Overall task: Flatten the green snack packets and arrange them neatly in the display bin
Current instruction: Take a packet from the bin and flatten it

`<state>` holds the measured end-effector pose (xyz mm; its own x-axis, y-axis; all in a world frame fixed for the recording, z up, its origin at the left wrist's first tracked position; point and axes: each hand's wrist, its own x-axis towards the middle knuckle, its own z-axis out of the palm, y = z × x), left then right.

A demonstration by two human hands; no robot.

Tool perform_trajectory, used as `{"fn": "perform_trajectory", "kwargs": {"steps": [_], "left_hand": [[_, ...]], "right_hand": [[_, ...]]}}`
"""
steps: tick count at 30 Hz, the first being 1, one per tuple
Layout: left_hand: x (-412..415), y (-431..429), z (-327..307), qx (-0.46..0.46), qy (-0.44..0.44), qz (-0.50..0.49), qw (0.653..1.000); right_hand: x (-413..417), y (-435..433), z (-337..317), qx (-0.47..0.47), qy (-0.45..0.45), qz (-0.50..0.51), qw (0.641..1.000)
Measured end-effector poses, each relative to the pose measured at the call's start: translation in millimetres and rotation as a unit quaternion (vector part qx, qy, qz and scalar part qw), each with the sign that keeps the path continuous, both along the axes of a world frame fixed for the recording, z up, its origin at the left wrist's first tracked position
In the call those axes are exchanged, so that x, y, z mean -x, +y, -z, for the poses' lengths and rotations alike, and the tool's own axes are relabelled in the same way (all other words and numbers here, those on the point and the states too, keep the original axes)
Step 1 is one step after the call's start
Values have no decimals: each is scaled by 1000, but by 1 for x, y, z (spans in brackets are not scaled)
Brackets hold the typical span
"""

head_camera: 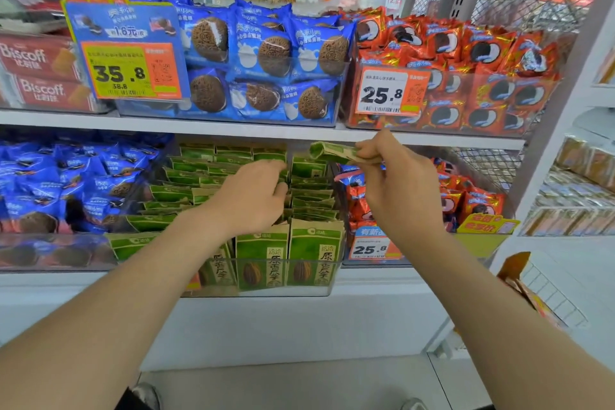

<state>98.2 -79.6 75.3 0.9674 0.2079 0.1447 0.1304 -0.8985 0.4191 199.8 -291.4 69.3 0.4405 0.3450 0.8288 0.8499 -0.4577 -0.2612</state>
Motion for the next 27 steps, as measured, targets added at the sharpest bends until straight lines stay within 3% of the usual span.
{"fn": "perform_trajectory", "kwargs": {"steps": [3,9,12,20,27], "left_hand": [[-21,14,5,-72,28,20,997],[-72,29,13,-77,41,53,995],[-88,26,16,-89,83,33,992],[-91,23,24,-117,94,25,988],[-72,17,21,-115,114,25,986]], "right_hand": [[-16,6,8,36,-31,16,999],[-31,19,17,93,-63,8,994],[-37,21,18,110,-50,18,992],[-37,26,17,130,-26,-8,991],[-54,62,32,232,20,22,972]]}}
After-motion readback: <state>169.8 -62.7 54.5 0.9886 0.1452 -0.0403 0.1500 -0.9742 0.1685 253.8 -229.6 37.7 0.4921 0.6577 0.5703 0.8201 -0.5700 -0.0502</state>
